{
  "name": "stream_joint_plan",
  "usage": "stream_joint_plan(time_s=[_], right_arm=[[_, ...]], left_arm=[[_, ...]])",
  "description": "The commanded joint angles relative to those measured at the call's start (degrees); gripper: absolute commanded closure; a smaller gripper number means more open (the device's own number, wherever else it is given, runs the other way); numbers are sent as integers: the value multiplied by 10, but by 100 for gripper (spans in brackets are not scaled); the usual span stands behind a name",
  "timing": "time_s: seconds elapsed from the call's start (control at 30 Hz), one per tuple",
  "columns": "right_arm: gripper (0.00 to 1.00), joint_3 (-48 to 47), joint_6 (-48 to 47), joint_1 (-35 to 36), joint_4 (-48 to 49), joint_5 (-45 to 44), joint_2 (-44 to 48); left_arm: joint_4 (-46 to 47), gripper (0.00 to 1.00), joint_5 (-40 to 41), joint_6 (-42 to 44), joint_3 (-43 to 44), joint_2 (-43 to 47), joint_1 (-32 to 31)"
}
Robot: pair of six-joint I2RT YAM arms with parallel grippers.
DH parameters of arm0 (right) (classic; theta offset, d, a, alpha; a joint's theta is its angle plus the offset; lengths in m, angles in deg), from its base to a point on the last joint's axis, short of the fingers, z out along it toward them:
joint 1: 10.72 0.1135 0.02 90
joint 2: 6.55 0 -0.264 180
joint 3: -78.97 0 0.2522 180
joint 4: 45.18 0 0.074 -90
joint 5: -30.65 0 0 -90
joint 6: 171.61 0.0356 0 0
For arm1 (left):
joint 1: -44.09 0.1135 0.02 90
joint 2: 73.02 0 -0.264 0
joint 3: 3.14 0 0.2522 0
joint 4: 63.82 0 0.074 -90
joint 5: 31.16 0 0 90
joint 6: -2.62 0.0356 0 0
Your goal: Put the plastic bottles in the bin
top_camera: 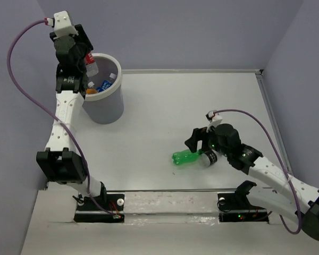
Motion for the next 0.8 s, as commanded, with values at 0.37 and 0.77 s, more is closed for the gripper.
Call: stream_joint_plan(time_s=[0.37,0.77], right_arm=[[0,-15,188,18,-200,-263,66],[0,-29,356,18,-341,-381,-23]], left_arm=[[97,1,-69,-92,-72,14,36],[146,1,-94,-26,-91,141,-226]])
